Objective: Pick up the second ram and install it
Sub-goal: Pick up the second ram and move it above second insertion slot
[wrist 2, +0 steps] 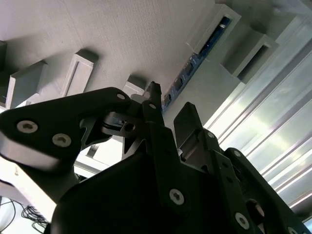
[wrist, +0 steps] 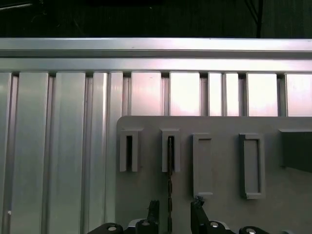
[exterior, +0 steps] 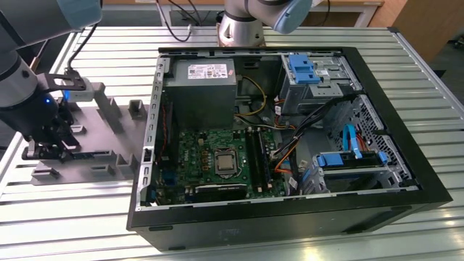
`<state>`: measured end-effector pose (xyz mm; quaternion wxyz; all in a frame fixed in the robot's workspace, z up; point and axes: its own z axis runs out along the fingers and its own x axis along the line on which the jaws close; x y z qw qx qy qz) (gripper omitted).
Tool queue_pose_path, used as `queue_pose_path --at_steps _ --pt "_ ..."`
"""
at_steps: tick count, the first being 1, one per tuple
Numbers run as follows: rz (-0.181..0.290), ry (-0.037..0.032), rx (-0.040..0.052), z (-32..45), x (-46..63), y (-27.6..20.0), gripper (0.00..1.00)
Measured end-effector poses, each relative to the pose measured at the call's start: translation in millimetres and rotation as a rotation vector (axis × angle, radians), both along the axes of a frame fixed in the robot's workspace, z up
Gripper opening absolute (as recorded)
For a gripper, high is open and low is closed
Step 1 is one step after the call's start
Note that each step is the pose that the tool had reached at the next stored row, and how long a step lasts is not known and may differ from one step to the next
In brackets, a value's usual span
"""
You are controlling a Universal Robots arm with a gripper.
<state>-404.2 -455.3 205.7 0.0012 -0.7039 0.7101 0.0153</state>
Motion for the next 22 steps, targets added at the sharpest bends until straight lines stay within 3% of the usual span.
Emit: queue_pose_path --at_steps 6,9,17,18,22 --pt "0.002 -0.0027 0.0000 -8.0 -0.7 -1.4 0.38" --pt "0.003 -0.0039 -0.0001 -10.4 -1.4 -2.1 0.30" --pt "0.003 -0.0044 0.0000 -11.9 -2.7 -2.3 0.29" --pt "0.003 -0.0044 0.0000 -12.0 -2.7 -2.3 0.22" --pt "0.003 -0.0046 -0.0001 -13.0 -3.6 -2.8 0.22"
